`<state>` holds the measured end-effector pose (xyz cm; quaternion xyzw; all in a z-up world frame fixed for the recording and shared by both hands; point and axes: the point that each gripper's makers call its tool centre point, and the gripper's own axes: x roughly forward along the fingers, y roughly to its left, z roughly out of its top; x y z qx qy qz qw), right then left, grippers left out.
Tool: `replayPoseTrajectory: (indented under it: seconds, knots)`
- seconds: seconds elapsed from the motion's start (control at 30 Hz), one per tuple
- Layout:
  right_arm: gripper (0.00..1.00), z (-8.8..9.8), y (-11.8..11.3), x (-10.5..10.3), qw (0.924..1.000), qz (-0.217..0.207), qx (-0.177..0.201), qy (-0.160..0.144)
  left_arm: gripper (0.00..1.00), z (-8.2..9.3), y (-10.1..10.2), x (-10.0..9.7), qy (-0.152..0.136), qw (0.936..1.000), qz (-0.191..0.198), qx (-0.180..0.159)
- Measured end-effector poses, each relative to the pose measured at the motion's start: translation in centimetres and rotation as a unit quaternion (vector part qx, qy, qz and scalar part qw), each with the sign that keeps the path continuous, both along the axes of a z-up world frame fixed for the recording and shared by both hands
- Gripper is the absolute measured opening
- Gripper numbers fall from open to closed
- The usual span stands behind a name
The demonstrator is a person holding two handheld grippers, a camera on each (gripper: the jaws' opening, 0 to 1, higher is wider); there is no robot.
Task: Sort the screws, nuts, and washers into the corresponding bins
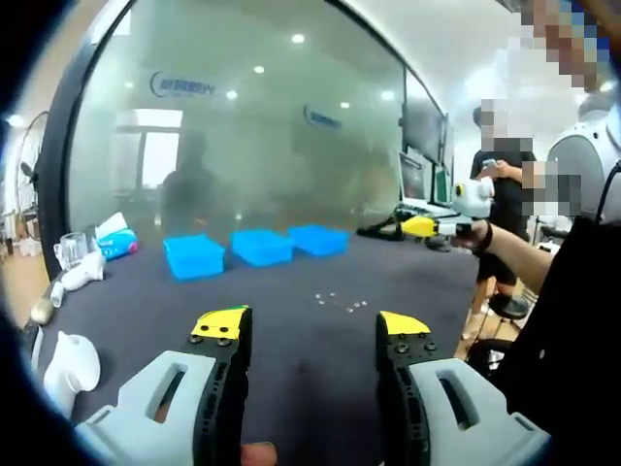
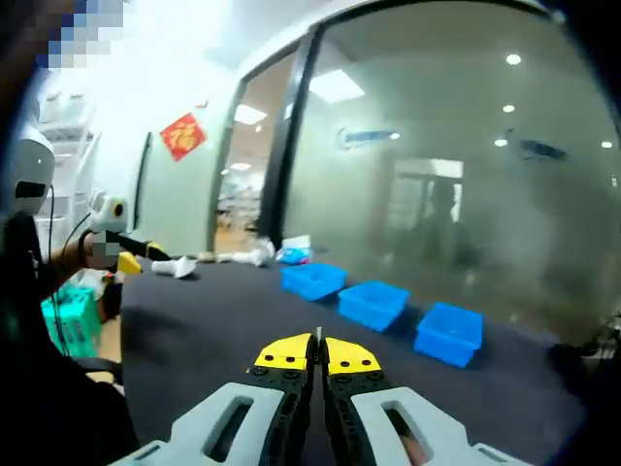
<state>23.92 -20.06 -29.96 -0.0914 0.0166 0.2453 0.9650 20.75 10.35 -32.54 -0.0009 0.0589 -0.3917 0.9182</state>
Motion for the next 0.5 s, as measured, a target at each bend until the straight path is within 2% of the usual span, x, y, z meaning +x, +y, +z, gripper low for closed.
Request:
replayPoseTrajectory:
  seconds: [0.17,0.27,0.5]
  knots:
    - [0.01,-0.1,-2.0,-0.5,0.9989,-0.045,0.003,-0.012,0.50,0.1,-0.3,-0.3,-0.004,1.0000,-0.007,0.006]
    - [0.01,-0.3,-2.8,-0.5,0.9980,-0.060,0.016,-0.008,0.50,0.1,-0.6,-0.4,-0.004,0.9999,-0.010,0.009]
    - [0.01,0.5,-4.3,1.0,0.9944,-0.100,0.018,-0.027,0.50,0.0,-0.8,-0.5,-0.005,0.9998,-0.013,0.010]
